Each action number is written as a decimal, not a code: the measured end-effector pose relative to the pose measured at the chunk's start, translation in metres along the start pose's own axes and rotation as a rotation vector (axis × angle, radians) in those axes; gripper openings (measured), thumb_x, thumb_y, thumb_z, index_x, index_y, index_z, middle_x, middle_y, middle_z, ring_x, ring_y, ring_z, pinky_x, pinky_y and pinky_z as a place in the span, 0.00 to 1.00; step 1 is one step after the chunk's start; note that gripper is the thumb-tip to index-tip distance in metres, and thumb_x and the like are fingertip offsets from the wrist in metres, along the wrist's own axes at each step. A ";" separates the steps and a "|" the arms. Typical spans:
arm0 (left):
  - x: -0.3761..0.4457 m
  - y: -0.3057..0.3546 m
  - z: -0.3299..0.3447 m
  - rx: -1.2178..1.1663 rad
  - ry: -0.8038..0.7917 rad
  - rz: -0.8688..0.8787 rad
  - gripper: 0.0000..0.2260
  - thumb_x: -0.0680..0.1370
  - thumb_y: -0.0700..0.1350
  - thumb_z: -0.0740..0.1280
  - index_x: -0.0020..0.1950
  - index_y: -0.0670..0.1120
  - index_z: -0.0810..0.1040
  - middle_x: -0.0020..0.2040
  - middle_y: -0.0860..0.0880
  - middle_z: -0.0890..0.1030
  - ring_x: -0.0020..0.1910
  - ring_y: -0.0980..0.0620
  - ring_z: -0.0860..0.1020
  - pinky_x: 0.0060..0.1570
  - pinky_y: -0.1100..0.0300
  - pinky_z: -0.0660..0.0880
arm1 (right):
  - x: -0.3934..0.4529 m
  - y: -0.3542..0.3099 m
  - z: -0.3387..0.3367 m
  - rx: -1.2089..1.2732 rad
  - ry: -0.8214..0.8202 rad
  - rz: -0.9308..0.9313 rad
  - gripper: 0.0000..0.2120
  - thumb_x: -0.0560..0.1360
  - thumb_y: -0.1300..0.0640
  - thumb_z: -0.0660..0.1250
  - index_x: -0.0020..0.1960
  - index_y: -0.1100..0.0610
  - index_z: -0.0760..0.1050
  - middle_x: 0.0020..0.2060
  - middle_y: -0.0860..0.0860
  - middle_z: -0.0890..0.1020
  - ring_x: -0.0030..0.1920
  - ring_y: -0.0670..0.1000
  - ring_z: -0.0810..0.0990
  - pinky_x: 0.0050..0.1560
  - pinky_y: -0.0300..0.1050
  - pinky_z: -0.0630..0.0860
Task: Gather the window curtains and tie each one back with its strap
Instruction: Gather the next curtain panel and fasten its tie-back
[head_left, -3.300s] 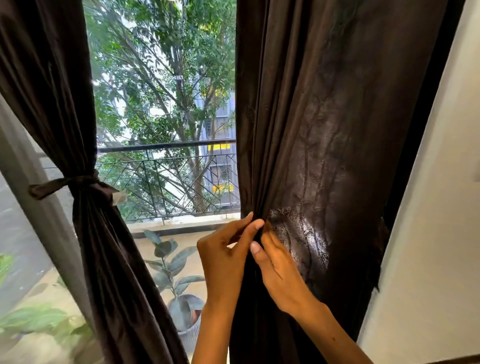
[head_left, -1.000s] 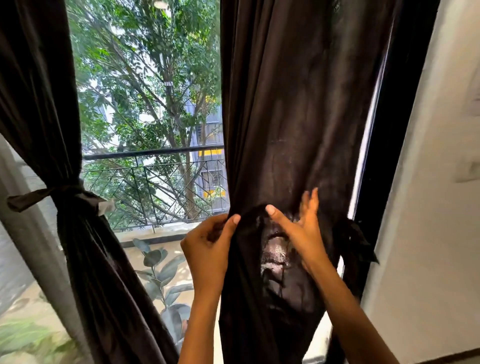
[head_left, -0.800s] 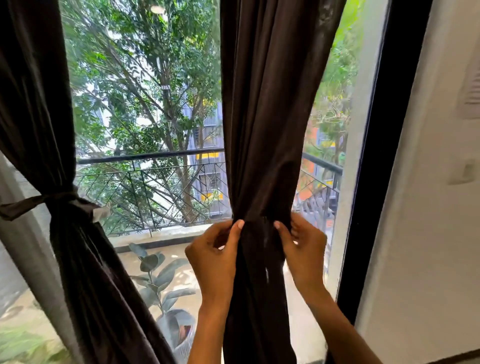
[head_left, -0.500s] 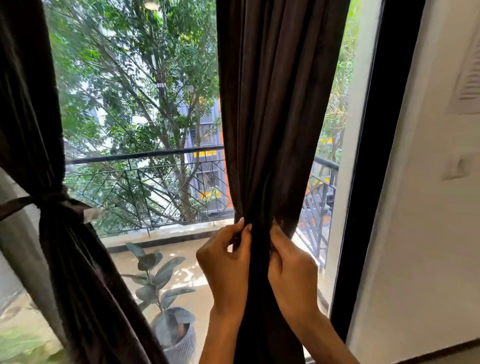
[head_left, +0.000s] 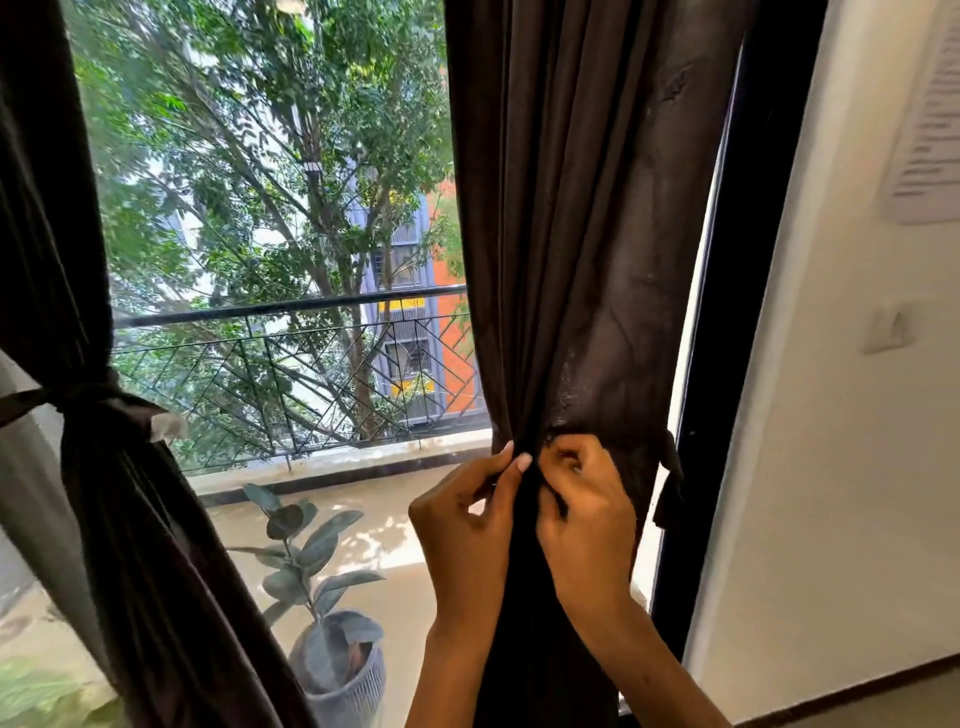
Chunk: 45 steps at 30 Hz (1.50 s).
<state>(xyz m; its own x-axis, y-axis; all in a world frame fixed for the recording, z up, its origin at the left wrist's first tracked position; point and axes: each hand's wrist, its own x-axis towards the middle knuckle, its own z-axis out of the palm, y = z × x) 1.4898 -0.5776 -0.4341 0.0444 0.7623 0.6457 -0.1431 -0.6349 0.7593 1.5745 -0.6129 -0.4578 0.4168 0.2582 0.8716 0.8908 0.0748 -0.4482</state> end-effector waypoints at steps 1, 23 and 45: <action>0.000 0.001 0.001 -0.006 -0.007 -0.008 0.06 0.69 0.37 0.75 0.42 0.47 0.85 0.36 0.59 0.84 0.36 0.64 0.81 0.34 0.75 0.71 | -0.001 -0.001 -0.001 -0.027 -0.054 0.000 0.09 0.68 0.68 0.64 0.46 0.60 0.79 0.46 0.51 0.77 0.43 0.53 0.79 0.37 0.48 0.76; 0.007 -0.009 0.020 0.080 -0.018 -0.010 0.03 0.70 0.40 0.75 0.42 0.47 0.85 0.34 0.56 0.84 0.34 0.63 0.81 0.37 0.65 0.77 | 0.012 0.004 -0.019 0.064 -0.174 0.184 0.27 0.76 0.63 0.59 0.71 0.43 0.64 0.49 0.46 0.84 0.42 0.42 0.80 0.39 0.34 0.75; 0.013 -0.001 0.055 -0.003 0.160 -0.220 0.07 0.69 0.37 0.75 0.35 0.48 0.83 0.31 0.52 0.83 0.32 0.59 0.80 0.38 0.64 0.77 | 0.079 0.089 -0.029 0.673 -0.363 0.492 0.10 0.67 0.61 0.76 0.47 0.54 0.81 0.37 0.50 0.85 0.40 0.47 0.84 0.46 0.43 0.79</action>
<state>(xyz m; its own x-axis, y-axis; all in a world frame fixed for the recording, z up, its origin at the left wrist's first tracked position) 1.5446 -0.5737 -0.4217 -0.0825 0.8922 0.4441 -0.1505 -0.4517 0.8794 1.6918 -0.6139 -0.4225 0.5380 0.6888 0.4859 0.2858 0.3933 -0.8739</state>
